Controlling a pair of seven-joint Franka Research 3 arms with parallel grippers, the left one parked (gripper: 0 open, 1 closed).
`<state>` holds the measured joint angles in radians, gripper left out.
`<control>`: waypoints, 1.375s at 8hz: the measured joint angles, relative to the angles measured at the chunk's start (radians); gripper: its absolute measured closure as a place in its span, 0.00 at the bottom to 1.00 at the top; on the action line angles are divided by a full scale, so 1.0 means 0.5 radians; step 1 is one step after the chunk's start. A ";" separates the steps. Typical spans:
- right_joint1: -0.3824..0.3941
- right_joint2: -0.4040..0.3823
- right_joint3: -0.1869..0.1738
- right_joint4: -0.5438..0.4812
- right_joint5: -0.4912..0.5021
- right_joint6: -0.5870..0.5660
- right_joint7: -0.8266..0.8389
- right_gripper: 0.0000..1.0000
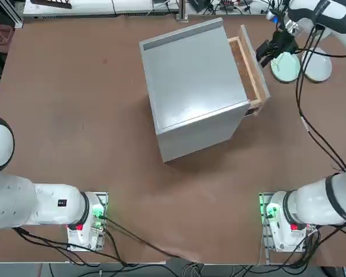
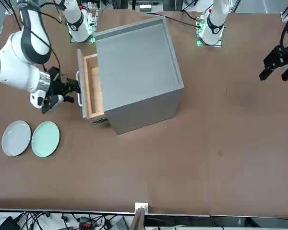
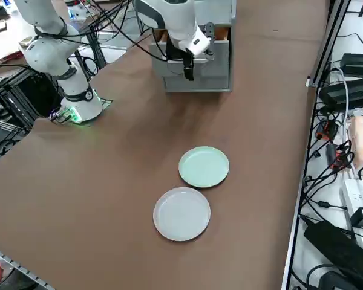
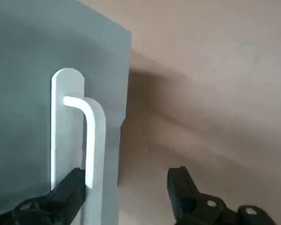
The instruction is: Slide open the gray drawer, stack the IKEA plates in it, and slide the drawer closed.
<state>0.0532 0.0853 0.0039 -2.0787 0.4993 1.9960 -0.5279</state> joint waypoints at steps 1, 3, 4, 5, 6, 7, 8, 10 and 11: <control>-0.042 0.000 0.001 0.000 -0.001 -0.016 -0.062 0.00; -0.144 0.000 0.001 0.027 -0.091 -0.051 -0.190 0.00; -0.175 0.001 0.001 0.043 -0.143 -0.056 -0.211 0.00; -0.200 0.001 0.000 0.053 -0.168 -0.060 -0.217 0.00; -0.226 0.001 0.001 0.057 -0.178 -0.065 -0.220 0.00; -0.256 0.003 0.000 0.067 -0.202 -0.077 -0.224 0.00; -0.282 0.007 0.000 0.094 -0.237 -0.101 -0.228 0.00; -0.358 0.043 -0.002 0.283 -0.260 -0.292 -0.213 0.00; -0.430 0.083 -0.005 0.446 -0.269 -0.414 -0.181 0.00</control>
<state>-0.1619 0.1270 0.0016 -1.8558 0.3646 1.7891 -0.6182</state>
